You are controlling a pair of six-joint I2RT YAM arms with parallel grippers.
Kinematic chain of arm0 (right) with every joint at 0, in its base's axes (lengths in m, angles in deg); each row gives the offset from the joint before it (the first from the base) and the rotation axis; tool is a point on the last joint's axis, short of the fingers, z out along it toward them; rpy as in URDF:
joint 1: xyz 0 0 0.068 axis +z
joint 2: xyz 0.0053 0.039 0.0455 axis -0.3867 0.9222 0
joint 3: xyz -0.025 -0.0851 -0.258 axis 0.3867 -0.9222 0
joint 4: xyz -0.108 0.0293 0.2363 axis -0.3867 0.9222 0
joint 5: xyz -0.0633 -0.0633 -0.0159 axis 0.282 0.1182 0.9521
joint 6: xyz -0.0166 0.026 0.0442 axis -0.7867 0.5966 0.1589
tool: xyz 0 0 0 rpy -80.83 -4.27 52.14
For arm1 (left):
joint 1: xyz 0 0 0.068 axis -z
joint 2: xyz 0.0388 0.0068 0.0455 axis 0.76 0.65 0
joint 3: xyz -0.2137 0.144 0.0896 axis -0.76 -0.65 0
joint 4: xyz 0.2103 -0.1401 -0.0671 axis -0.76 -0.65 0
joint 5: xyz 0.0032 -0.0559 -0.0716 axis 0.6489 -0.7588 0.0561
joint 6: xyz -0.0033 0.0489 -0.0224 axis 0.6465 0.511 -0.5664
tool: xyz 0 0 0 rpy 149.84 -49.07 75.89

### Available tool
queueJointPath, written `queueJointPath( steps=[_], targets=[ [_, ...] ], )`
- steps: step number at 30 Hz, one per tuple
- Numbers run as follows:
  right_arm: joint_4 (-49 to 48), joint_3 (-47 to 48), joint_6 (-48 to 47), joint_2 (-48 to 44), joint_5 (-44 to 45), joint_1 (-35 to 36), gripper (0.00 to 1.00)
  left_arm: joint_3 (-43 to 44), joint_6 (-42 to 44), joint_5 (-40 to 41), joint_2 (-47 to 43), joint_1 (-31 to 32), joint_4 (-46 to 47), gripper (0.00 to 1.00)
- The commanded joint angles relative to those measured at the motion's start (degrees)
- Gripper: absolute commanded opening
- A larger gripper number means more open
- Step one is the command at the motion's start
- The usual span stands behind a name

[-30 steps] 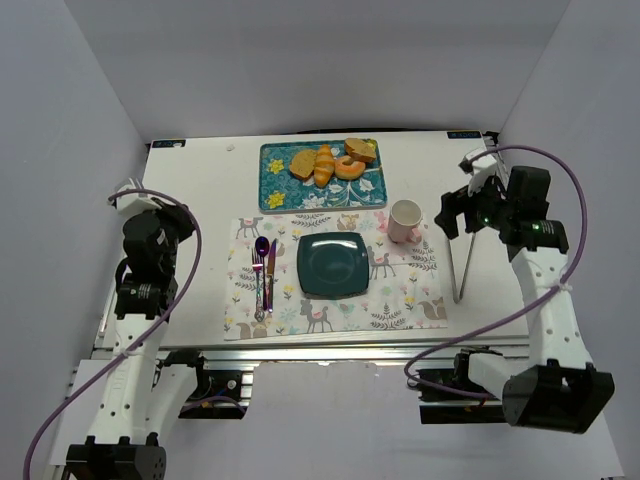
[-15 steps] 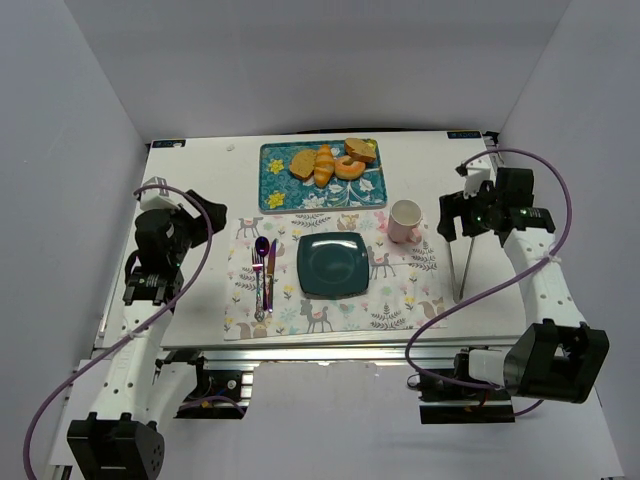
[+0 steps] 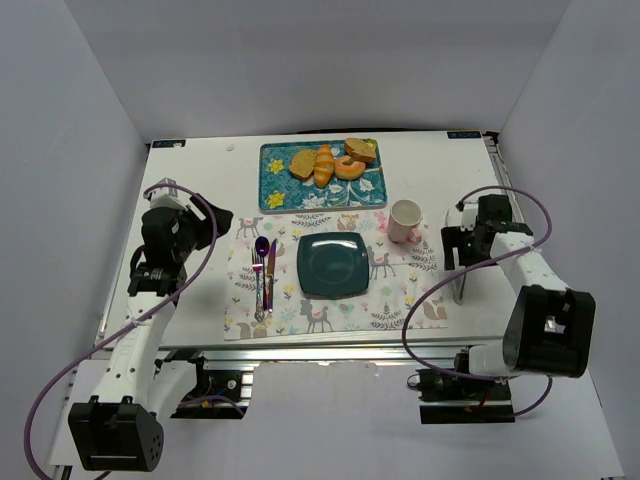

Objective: Place the bread

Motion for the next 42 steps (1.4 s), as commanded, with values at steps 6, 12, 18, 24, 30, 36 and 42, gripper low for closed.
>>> queueJointPath(
  steps=[6, 12, 18, 24, 30, 36, 42],
  targets=[
    [-7.2, -1.2, 5.5, 7.5, 4.9, -0.5, 0.8, -1.4, -0.9, 0.5, -0.8, 0.2, 1.1, 0.83],
    [-12.0, -2.7, 8.2, 11.0, 5.0, -0.7, 0.76, -2.2, -1.7, 1.5, -1.5, 0.2, 1.1, 0.83],
    [-15.5, -3.7, 10.2, 14.7, 5.5, -0.8, 0.66, -2.2, -2.0, 2.1, -2.0, 0.2, 0.3, 0.83],
    [-15.3, -4.9, 12.1, 15.9, 4.2, -1.2, 0.35, -2.3, -2.6, 2.8, -2.6, 0.2, 0.1, 0.83],
    [-15.2, -3.1, 7.4, 11.6, 3.9, -2.5, 0.03, -2.5, -3.0, 2.7, -3.0, 0.1, 0.4, 0.83],
    [-14.2, 5.0, -7.6, 2.1, -8.2, -2.6, 0.13, -2.2, -3.2, 2.3, -2.4, 0.1, 1.8, 0.84],
    [-12.3, 11.1, -10.3, -1.8, -20.1, -2.6, 0.35, -2.0, -3.7, 1.9, -1.6, 0.1, 3.1, 0.84]
  ],
)
